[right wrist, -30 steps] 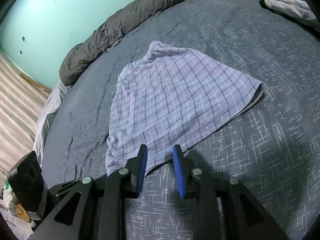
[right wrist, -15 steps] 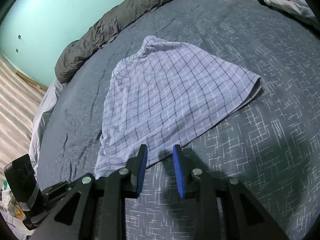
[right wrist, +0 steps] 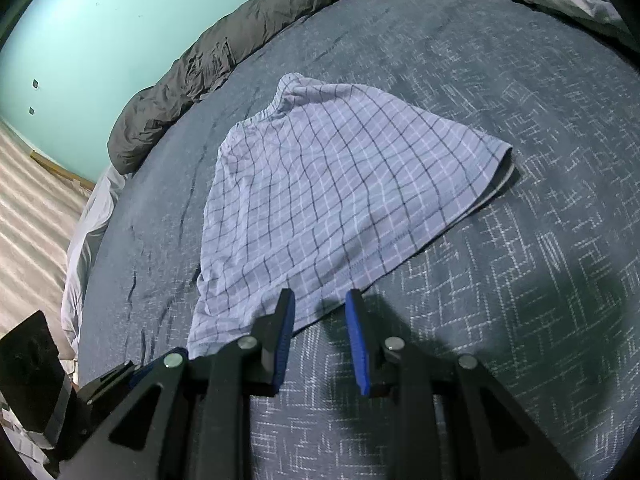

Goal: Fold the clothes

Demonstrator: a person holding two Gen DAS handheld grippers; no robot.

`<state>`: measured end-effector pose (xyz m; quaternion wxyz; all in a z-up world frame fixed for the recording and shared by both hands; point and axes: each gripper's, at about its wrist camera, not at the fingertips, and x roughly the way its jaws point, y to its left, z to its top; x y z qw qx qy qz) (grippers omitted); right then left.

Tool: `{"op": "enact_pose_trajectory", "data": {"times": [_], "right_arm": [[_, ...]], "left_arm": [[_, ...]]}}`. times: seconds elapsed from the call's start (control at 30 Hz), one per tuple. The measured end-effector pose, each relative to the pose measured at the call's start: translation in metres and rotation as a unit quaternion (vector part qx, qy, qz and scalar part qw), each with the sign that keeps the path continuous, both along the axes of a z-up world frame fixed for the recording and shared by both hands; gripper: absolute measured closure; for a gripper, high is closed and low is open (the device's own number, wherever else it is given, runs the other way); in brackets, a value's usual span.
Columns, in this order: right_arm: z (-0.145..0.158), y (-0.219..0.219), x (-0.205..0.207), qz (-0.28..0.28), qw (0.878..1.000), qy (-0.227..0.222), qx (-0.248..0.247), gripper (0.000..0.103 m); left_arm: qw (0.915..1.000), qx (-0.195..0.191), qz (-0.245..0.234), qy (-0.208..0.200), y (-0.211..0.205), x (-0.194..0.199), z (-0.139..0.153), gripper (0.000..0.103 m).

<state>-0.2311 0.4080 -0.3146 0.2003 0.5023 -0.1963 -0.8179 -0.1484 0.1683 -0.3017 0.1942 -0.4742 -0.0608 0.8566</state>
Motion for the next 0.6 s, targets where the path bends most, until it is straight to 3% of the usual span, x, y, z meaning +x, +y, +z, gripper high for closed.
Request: {"op": "enact_pose_trajectory", "data": {"times": [0.03, 0.1, 0.33, 0.6], "right_arm": [[-0.001, -0.001, 0.000, 0.002, 1.000, 0.000, 0.001, 0.077], [-0.001, -0.002, 0.001, 0.005, 1.000, 0.001, 0.003, 0.077], [-0.002, -0.001, -0.001, 0.004, 1.000, 0.004, 0.019, 0.077], [0.002, 0.000, -0.003, -0.004, 1.000, 0.012, 0.025, 0.077]], "left_arm": [[1.0000, 0.000, 0.002, -0.004, -0.003, -0.002, -0.001, 0.087], [0.9999, -0.001, 0.002, -0.010, -0.007, -0.004, -0.002, 0.100], [0.9990, -0.045, -0.001, 0.008, -0.017, 0.014, 0.020, 0.100], [0.9987, -0.050, -0.008, 0.008, -0.011, 0.014, 0.018, 0.098]]}}
